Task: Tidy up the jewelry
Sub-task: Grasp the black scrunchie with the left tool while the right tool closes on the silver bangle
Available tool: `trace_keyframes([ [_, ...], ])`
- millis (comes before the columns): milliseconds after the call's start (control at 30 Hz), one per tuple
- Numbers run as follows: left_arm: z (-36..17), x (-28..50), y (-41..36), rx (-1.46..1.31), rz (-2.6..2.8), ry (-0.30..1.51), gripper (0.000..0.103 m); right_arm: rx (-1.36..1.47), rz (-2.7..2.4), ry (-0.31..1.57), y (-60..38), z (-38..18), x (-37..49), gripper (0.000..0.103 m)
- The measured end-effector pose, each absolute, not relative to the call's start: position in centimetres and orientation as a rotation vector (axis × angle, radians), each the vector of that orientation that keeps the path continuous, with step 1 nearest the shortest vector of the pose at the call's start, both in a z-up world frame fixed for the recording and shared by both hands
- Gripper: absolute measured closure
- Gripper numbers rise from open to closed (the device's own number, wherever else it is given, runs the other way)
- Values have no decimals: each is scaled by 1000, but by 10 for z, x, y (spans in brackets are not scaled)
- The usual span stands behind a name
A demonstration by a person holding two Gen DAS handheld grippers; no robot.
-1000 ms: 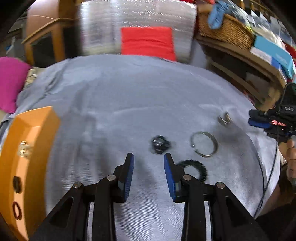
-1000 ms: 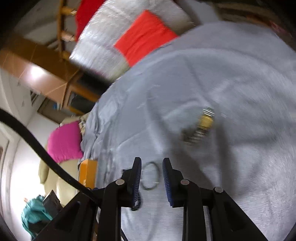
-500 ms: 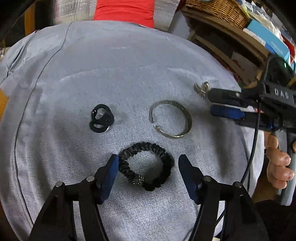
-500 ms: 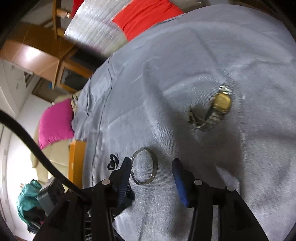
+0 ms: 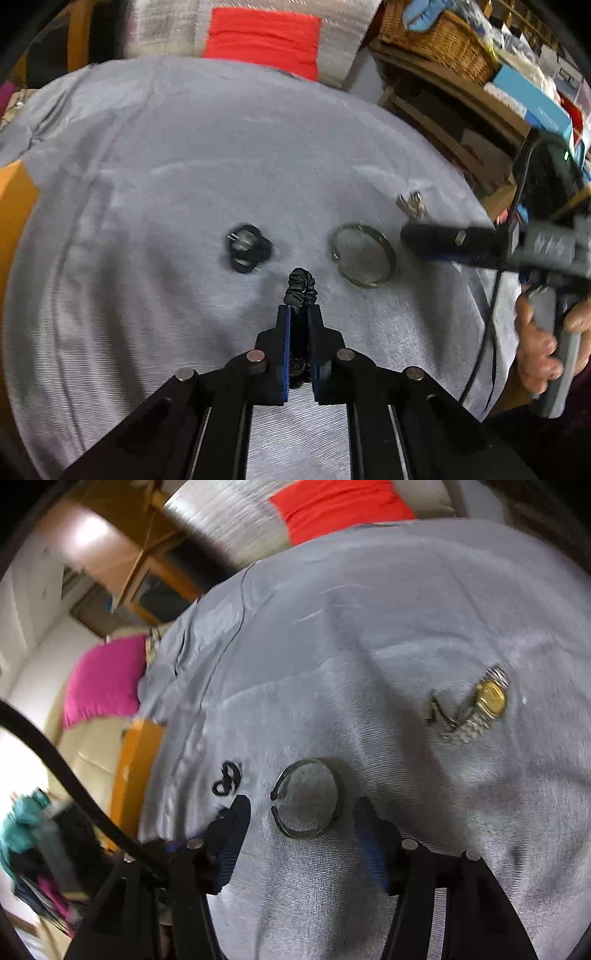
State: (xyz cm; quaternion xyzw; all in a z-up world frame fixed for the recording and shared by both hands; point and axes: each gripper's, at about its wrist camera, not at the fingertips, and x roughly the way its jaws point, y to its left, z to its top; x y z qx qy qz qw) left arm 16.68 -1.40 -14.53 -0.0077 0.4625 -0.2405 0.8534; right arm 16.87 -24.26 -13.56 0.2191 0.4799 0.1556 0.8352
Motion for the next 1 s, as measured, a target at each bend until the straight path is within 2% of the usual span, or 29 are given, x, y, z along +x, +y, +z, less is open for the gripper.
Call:
trace_keyframes([
  [167,-134,169,11,-46,-454,935,95,268,320,1004,-209,-138,168,35],
  [267,-135,171,19,-51,-440,942,95,159,297,1008,-190,-144,167,27],
  [333,-135,170,23,-53,-440,948,95,95,276,999,-180,-149,167,27],
  [433,-130,168,35,-65,-433,934,95,5,251,996,-171,-154,166,31],
  [500,-129,168,41,-76,-429,929,95,-59,222,981,-168,-156,164,48],
  [800,-124,165,43,-68,-421,909,95,5,233,974,-175,-151,167,48],
  [1000,-113,157,48,-82,-419,876,95,52,237,900,-178,-129,161,49],
])
